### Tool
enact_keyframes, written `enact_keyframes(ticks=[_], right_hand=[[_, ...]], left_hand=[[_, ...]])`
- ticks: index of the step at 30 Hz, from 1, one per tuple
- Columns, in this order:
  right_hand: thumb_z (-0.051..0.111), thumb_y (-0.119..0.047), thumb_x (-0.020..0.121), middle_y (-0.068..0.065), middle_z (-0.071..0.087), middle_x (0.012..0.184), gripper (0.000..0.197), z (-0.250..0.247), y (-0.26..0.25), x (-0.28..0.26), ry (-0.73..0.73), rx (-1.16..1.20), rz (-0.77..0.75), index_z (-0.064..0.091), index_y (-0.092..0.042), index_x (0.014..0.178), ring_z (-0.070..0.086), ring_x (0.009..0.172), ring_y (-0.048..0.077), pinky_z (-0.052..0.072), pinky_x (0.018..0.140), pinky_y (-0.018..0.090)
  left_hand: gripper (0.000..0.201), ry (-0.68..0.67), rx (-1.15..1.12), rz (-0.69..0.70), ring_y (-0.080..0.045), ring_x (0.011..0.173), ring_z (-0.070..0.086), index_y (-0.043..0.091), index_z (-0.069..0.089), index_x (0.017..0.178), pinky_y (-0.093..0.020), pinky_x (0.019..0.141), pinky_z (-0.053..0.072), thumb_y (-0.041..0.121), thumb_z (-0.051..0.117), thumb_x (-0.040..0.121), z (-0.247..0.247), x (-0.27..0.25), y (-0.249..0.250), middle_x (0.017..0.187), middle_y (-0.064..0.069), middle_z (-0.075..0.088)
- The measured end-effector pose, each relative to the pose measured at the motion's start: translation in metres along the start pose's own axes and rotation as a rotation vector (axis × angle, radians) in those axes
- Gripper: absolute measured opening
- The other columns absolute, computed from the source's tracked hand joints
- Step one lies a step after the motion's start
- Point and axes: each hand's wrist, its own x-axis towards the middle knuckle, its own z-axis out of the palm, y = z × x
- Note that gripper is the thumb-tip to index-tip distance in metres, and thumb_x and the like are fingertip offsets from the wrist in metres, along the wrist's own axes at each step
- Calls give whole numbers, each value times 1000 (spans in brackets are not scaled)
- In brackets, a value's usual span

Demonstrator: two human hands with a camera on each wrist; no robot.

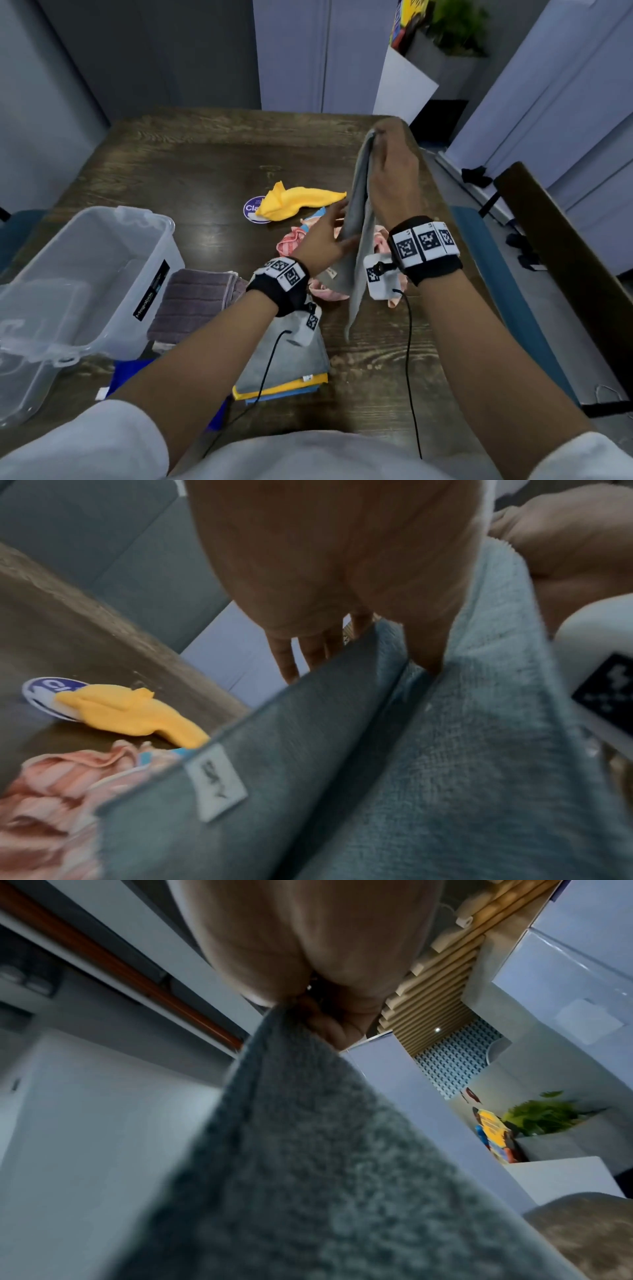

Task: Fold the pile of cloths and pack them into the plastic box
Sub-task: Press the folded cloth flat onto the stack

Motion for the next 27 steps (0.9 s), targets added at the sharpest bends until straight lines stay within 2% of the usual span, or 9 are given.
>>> enact_keyframes(ticks=[3,6,8,9,14,16,19,24,27], right_hand=[[40,-17,106,-15,51,79,19,-5,-27,9,60,46,-54,52,-5,111,53,69,-2,42,64,22],[39,-20,107,-14,50,78,22,-17,-51,20,192,91,-78,52,-3,110,52,66,-6,38,61,13],[37,-18,108,-15,46,78,23,-25,-63,27,312,138,-96,51,0,109,50,66,-9,35,60,7],[36,-17,108,-15,45,79,23,-28,-66,30,360,158,-94,51,1,108,49,67,-10,35,61,7],[51,-34,104,-16,44,75,22,-20,-69,24,340,202,-9,47,-14,97,45,66,-8,38,63,14],[65,-41,95,-17,48,77,30,-10,-64,15,231,197,14,49,-16,98,47,67,-10,38,65,12],[78,-43,83,-15,55,86,39,6,-54,3,38,125,47,53,-19,101,51,73,-9,45,73,19],[72,-24,90,-3,61,84,16,18,-40,-11,-24,52,55,58,-16,92,55,77,11,46,76,33],[62,-25,98,-1,60,83,18,17,-38,-12,58,100,93,61,-8,93,48,73,4,41,69,25]], left_hand=[[45,133,23,66,-18,107,67,16,56,130,-44,93,54,23,68,88,-12,-3,19,118,-2,70],[28,333,104,134,-5,89,59,6,64,118,-21,81,48,2,64,89,-30,-8,29,97,2,68],[8,429,136,196,-4,73,52,5,65,99,-21,66,41,8,67,91,-49,-9,32,80,2,63],[10,457,138,199,-7,69,50,6,64,91,-24,62,40,14,69,92,-61,-10,32,76,-4,62],[23,491,209,97,-10,65,51,21,57,74,-26,61,41,29,74,88,-116,-26,18,69,1,60],[25,523,217,32,-11,64,51,24,56,71,-29,61,41,30,74,86,-134,-33,8,66,4,58],[22,580,263,-64,-14,66,55,17,61,75,-32,61,42,32,73,85,-163,-44,-5,68,2,62],[18,579,438,-147,-23,77,63,23,62,72,-30,61,38,21,78,80,-206,-60,-17,77,-5,66],[19,555,344,-178,-16,71,57,15,65,80,-27,61,42,22,82,79,-219,-66,-23,75,0,64]])
